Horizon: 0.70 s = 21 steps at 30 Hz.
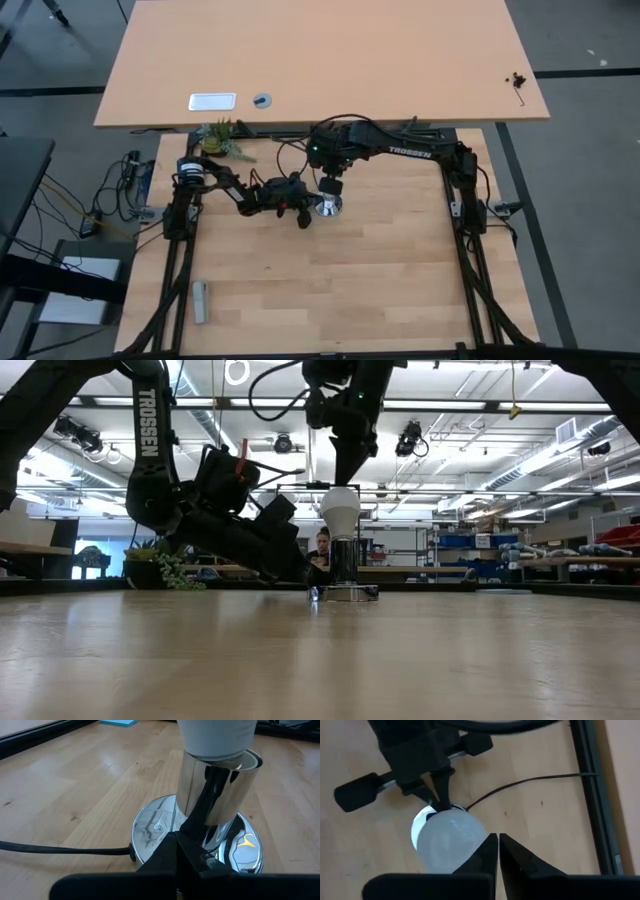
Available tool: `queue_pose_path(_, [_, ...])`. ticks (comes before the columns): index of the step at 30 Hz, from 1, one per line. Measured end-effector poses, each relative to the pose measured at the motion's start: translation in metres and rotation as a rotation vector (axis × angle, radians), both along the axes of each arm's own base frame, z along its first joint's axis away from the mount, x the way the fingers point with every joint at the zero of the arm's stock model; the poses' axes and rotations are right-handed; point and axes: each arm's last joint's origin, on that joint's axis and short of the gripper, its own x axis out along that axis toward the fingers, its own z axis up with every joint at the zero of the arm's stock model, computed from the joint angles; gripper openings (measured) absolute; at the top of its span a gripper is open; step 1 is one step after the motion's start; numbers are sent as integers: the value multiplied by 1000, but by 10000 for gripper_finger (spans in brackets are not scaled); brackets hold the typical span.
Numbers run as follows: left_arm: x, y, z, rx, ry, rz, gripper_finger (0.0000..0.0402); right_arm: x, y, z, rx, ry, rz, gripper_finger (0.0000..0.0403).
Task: Screw lightbulb
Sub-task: Insert the white lightbulb into the silver lamp
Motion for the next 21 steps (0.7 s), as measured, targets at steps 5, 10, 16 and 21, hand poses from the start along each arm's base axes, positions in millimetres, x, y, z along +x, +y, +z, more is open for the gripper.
queue_pose_path(5, [0, 0, 0, -3, -1, 1, 0, 1, 5, -10, 12, 23, 13, 13])
queue_pose_path(10, [0, 0, 0, -4, -1, 0, 0, 1, 13, -17, 1, 47, 28, 8])
queue_pose_path(16, [0, 0, 0, -5, -1, -2, 0, 3, 27, -15, 2, 43, 44, 18])
queue_pose_path(21, [0, 0, 0, -5, -1, -2, 0, 3, 35, -15, -27, 65, 47, 8])
